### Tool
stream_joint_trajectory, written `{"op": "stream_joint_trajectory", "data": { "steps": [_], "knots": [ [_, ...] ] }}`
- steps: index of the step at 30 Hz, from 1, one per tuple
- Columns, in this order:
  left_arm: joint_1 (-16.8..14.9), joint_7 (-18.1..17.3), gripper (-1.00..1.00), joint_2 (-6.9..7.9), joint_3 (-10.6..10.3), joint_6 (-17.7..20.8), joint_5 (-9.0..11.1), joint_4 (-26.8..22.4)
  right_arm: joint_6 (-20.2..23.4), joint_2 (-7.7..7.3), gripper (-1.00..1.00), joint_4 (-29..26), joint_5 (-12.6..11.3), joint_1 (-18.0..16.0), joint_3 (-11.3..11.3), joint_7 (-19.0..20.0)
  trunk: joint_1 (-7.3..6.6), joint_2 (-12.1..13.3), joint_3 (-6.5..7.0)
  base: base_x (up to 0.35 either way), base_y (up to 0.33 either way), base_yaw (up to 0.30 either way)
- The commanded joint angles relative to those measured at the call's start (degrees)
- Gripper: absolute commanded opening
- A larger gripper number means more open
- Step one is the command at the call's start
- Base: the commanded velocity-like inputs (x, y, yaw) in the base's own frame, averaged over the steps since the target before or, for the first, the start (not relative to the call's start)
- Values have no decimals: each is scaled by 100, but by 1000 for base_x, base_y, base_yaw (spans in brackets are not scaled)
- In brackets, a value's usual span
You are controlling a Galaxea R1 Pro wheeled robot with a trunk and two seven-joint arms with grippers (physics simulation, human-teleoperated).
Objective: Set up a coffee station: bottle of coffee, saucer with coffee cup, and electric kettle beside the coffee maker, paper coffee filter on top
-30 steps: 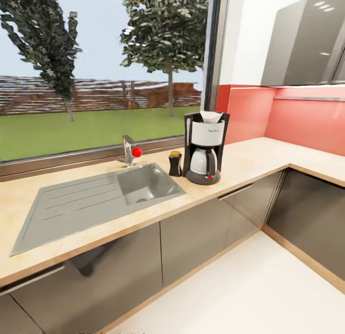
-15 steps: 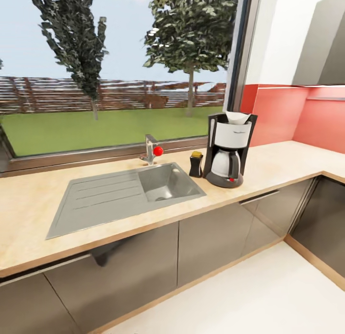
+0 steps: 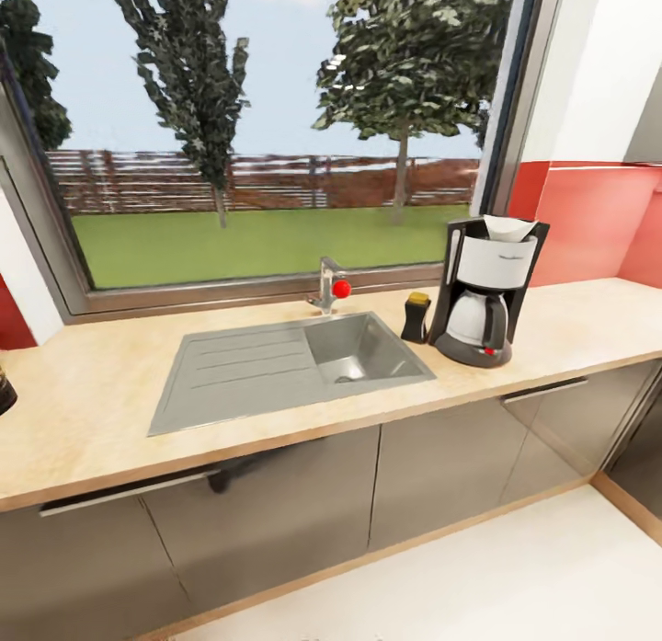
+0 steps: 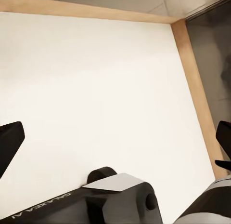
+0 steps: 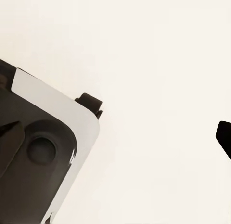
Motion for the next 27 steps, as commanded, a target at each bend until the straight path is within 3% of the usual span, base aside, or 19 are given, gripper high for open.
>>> {"op": "stream_joint_trajectory", "data": {
  "steps": [1,14,27],
  "knots": [
    [-4,-4,100,-2,-48,-37,36,4,-21,0,100,1,64,-2,-13,5,-1,-4,-6,-156,213,55],
    [-4,-4,100,-31,-39,-37,36,4,-24,19,100,7,70,-2,-2,-395,-1,-4,-6,-43,48,217],
    [-4,-4,100,-31,-39,-33,36,4,-23,21,100,7,70,-2,-2,-450,-1,-4,-6,-1,1,270]
  ]
}}
